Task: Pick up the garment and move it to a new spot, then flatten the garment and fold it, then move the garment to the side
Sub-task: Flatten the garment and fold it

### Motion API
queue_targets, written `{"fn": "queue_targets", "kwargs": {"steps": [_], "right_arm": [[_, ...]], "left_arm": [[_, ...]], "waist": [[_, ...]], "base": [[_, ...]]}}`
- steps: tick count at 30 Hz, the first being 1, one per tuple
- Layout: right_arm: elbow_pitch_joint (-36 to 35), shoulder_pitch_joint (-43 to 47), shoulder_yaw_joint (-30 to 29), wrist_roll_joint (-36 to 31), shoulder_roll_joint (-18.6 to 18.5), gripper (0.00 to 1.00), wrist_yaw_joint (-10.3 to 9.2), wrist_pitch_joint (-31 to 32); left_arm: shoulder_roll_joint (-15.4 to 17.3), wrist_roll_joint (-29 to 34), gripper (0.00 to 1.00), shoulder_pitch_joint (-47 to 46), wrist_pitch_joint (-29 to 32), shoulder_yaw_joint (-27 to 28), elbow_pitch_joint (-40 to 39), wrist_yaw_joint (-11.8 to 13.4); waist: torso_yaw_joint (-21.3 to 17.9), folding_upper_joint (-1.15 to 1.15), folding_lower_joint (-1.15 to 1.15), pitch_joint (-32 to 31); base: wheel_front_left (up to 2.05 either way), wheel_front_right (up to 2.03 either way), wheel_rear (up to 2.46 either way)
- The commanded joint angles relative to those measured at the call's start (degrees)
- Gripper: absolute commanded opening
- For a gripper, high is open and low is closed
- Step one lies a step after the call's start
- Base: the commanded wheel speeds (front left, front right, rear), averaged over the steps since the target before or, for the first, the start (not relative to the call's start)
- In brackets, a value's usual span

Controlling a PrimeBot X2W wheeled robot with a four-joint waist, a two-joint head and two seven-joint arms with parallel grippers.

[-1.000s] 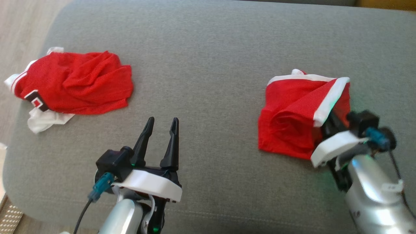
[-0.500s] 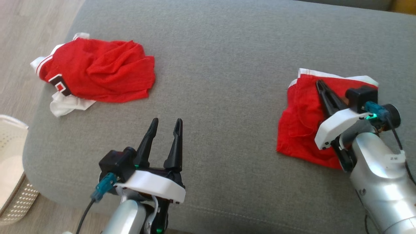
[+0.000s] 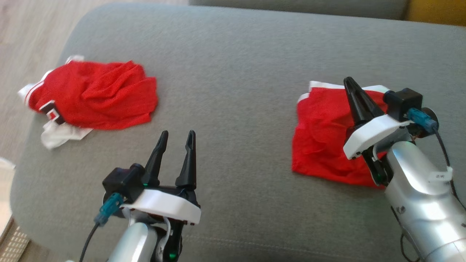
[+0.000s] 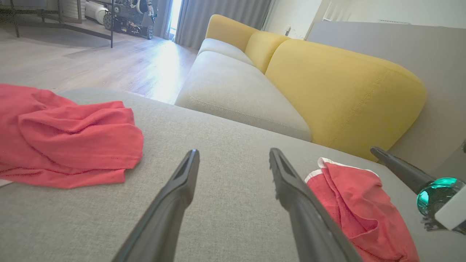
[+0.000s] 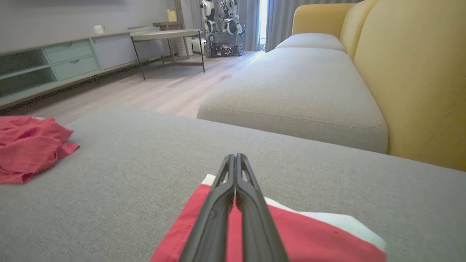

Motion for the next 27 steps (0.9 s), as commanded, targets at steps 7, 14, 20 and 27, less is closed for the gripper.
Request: {"fn": "queue_targets", "kwargs": {"steps": [7, 14, 20, 27], "right_arm": [[-10.04, 5.78, -3.85, -1.12, -0.92, 0.0, -0.04, -1.14], [-19.71, 15.35, -12.57, -6.49, 0.48, 0.0, -0.04, -1.17], [-25.44, 23.01, -18.78, -10.84, 3.39, 0.0, -0.04, -1.11], [-28.32, 27.35, -21.44, -12.46, 6.8, 1.0, -0.04, -0.31]], "left_arm": [[-0.01, 1.22, 1.0, -0.46, -0.7, 4.46, -2.23, -0.68], [-0.01, 1.21, 1.0, 0.15, -0.7, 6.26, -3.4, -0.85], [-0.01, 1.14, 1.0, 0.66, -0.7, 7.13, -3.82, -0.58], [-0.01, 0.72, 1.0, 2.33, -0.7, 6.55, -2.32, -0.93]], "waist": [[-6.49, 0.0, 0.0, -4.55], [-11.09, 0.0, 0.0, -6.97], [-13.59, 0.0, 0.0, -7.61], [-14.93, 0.0, 0.0, -6.67]], "base": [[0.0, 0.0, 0.0], [0.0, 0.0, 0.0], [0.0, 0.0, 0.0], [0.0, 0.0, 0.0]]}}
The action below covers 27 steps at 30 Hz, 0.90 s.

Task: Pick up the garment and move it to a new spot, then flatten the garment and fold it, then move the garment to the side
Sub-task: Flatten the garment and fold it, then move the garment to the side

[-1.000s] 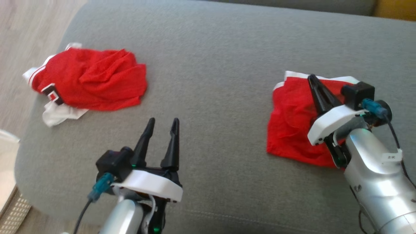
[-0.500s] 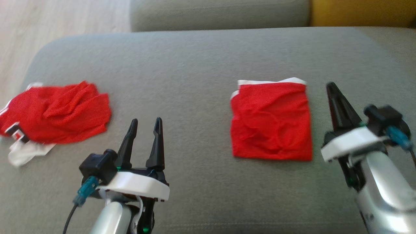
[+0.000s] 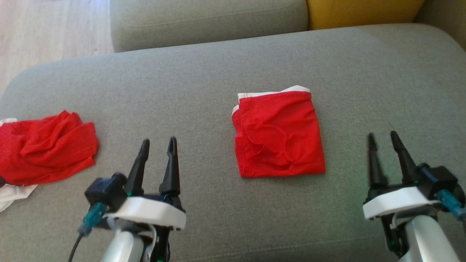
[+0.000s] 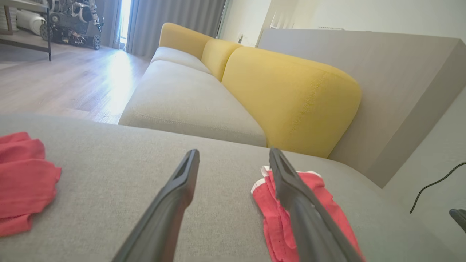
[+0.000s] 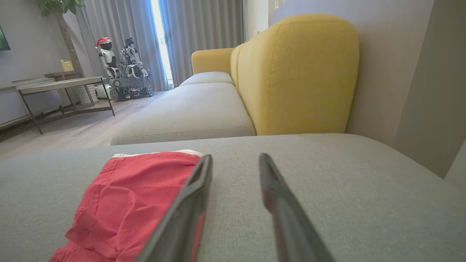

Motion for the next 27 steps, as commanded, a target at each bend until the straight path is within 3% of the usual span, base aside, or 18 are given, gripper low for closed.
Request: {"fn": "queue_targets", "kwargs": {"steps": [1, 16, 27], "right_arm": [[-2.23, -0.79, 1.14, -0.23, 0.16, 1.0, -0.04, -0.04], [-2.76, -1.8, 0.77, -0.32, 1.37, 1.0, -0.04, 0.73], [4.08, -11.09, 4.57, 9.8, -1.54, 1.0, -0.04, 6.42]], "left_arm": [[0.01, -1.23, 1.0, -0.26, -0.7, 1.69, -1.53, -0.2], [0.01, -0.99, 1.0, -0.8, -0.7, 0.5, -1.32, -0.28], [0.01, 0.01, 1.0, -4.4, -0.7, -1.55, -1.53, -1.06]], "waist": [[-0.16, 0.0, 0.0, 0.28], [0.49, 0.0, 0.0, 2.64], [3.73, 0.0, 0.0, 9.24]], "base": [[0.0, 0.0, 0.0], [0.0, 0.0, 0.0], [0.0, 0.0, 0.0]]}}
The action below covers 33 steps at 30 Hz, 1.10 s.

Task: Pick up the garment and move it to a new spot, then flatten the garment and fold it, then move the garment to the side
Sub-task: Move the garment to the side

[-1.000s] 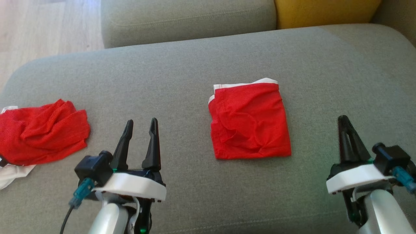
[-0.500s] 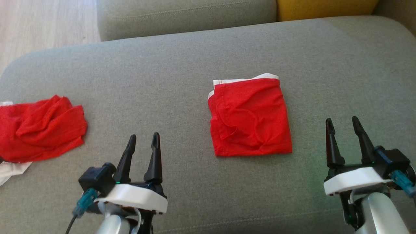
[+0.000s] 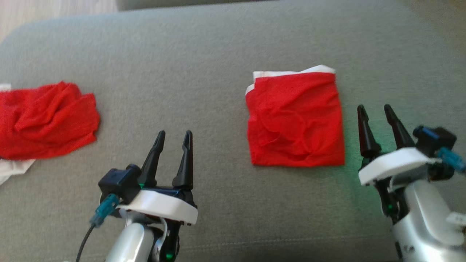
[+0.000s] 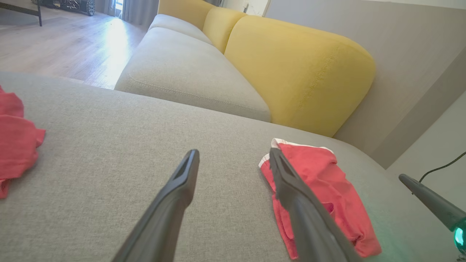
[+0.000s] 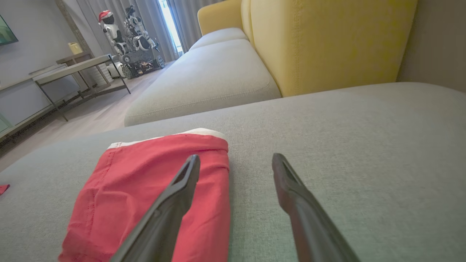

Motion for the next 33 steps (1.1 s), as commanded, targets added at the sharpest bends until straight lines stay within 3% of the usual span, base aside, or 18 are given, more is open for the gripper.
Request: {"fn": "queue_targets", "kwargs": {"steps": [1, 17, 18, 19, 26, 33], "right_arm": [[-0.53, -2.76, 1.74, 1.22, -1.08, 1.0, -0.04, 0.5], [12.93, -12.42, 10.67, 12.57, -4.6, 1.0, -0.04, 6.45], [13.26, -12.6, 11.39, 13.14, -4.79, 0.44, -0.04, 6.67], [13.52, -12.82, 12.01, 13.46, -5.08, 0.0, -0.04, 6.54], [14.57, -15.11, 14.89, 11.36, -7.77, 0.0, -0.04, 1.66], [14.94, -17.99, 16.13, 0.66, -11.86, 0.0, -0.04, -3.17]], "left_arm": [[0.01, 0.82, 1.0, -2.57, -0.7, 1.29, -2.01, -0.09], [0.01, 1.22, 1.0, -7.26, -0.7, -0.8, -2.19, 0.35], [0.01, 1.28, 1.0, -7.3, -0.7, -0.83, -2.18, 0.4], [0.01, 1.35, 1.0, -7.35, -0.7, -0.81, -2.16, 0.43], [0.01, 1.75, 1.0, -7.65, -0.7, -0.49, -2.15, 0.51], [0.01, 2.28, 1.0, -8.08, -0.7, -0.53, -2.27, 0.4]], "waist": [[1.75, 0.0, 0.0, 2.21], [6.71, 0.0, 0.0, 9.08], [6.69, 0.0, 0.0, 9.12], [6.65, 0.0, 0.0, 9.14], [5.47, 0.0, 0.0, 8.66], [3.48, 0.0, 0.0, 8.25]], "base": [[0.0, 0.0, 0.0], [0.0, 0.0, 0.0], [0.0, 0.0, 0.0], [0.0, 0.0, 0.0], [0.0, 0.0, 0.0], [0.0, 0.0, 0.0]]}}
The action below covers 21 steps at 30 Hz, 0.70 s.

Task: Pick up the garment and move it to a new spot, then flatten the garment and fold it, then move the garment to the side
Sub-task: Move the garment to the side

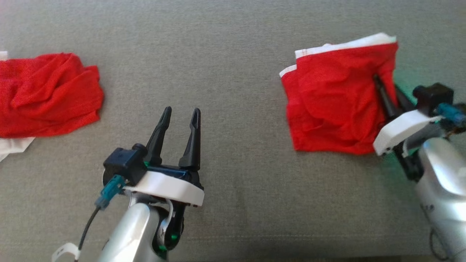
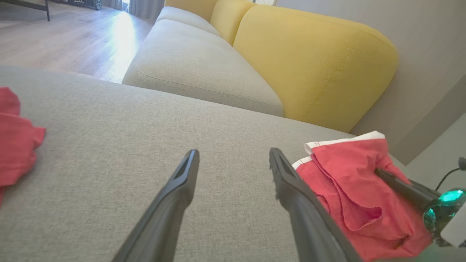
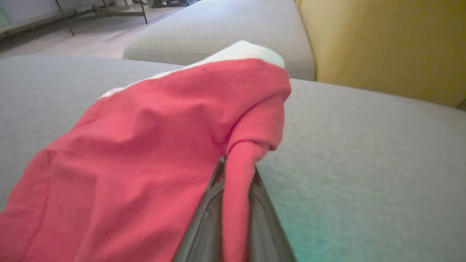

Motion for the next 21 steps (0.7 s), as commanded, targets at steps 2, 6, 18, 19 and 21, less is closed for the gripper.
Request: {"fn": "queue_targets", "kwargs": {"steps": [2, 6, 18, 19, 21], "right_arm": [[-1.47, -1.5, 0.57, -2.36, -1.35, 0.0, -0.04, -0.77], [-1.94, -2.72, -0.5, -5.72, -4.12, 0.0, -0.04, 0.48], [-4.2, -8.71, -6.72, -8.59, -11.23, 0.0, -0.04, 5.79], [-4.1, -9.25, -7.82, -8.89, -11.24, 0.0, -0.04, 6.0], [-3.79, -10.23, -10.24, -9.94, -11.01, 0.0, -0.04, 6.23]], "left_arm": [[0.11, 0.64, 1.0, -2.9, -0.7, 1.66, -1.84, -0.03], [0.11, 0.82, 1.0, -5.09, -0.7, 1.35, -2.08, -0.19], [0.11, 4.52, 1.0, -18.65, -0.7, -4.75, 0.64, -3.07], [0.11, 4.53, 1.0, -19.65, -0.7, -5.24, 0.78, -3.15], [0.11, 4.55, 1.0, -21.36, -0.7, -6.06, 1.05, -3.25]], "waist": [[-1.09, 0.0, 0.0, 0.19], [-3.14, 0.0, 0.0, 1.26], [-11.74, 0.0, 0.0, 9.4], [-12.4, 0.0, 0.0, 9.99], [-13.57, 0.0, 0.0, 10.94]], "base": [[0.0, 0.0, 0.0], [0.0, 0.0, 0.0], [0.0, 0.0, 0.0], [0.0, 0.0, 0.0], [0.0, 0.0, 0.0]]}}
